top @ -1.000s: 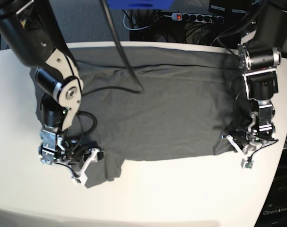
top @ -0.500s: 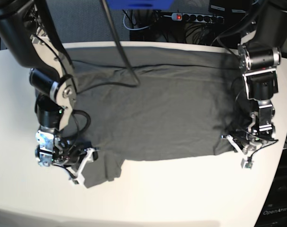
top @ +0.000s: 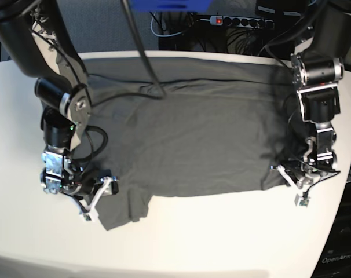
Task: Fold the T-shirt properly
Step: 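Lower the right gripper and pinch the hem corner fabric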
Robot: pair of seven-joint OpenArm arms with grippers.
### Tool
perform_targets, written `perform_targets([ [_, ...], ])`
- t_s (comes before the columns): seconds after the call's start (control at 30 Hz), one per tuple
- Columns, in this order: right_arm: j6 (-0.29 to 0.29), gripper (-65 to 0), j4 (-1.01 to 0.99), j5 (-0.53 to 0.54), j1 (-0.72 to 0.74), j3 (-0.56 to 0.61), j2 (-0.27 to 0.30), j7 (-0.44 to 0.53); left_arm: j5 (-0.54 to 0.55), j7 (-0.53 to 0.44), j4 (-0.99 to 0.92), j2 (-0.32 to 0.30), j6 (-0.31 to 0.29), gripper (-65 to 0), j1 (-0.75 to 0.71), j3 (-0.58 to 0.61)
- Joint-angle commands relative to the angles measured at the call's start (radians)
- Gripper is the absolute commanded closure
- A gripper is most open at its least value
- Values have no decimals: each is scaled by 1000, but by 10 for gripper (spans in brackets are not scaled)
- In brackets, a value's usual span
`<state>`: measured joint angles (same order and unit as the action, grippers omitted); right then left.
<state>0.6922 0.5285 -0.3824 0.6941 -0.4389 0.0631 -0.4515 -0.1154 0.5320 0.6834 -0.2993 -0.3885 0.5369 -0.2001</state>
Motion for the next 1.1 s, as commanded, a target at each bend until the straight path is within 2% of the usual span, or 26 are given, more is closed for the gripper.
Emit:
perform_targets([
  [0.0,6,-369,5,-11,17,2,1,-23,-5,15,9,-8,-5,-25,19,0],
  [0.17,6,-366,5,-11,17,2,2,-23,-5,15,9,-8,-5,-25,19,0],
  [0.4,6,-324,5,-11,-3,2,2,-23,-4,15,9,-8,-5,-25,19,0],
  [0.63,6,-331,5,-13,-14,5,4,-30,-4,15,9,-11,-5,-25,19,0],
  [0.83,6,-331,6,-13,-46,116,8,-30,-2,15,9,-11,-5,-25,19,0],
  [1.07,6,-331,6,-13,-52,150,13,-30,-4,13,9,-11,-7,-25,19,0],
])
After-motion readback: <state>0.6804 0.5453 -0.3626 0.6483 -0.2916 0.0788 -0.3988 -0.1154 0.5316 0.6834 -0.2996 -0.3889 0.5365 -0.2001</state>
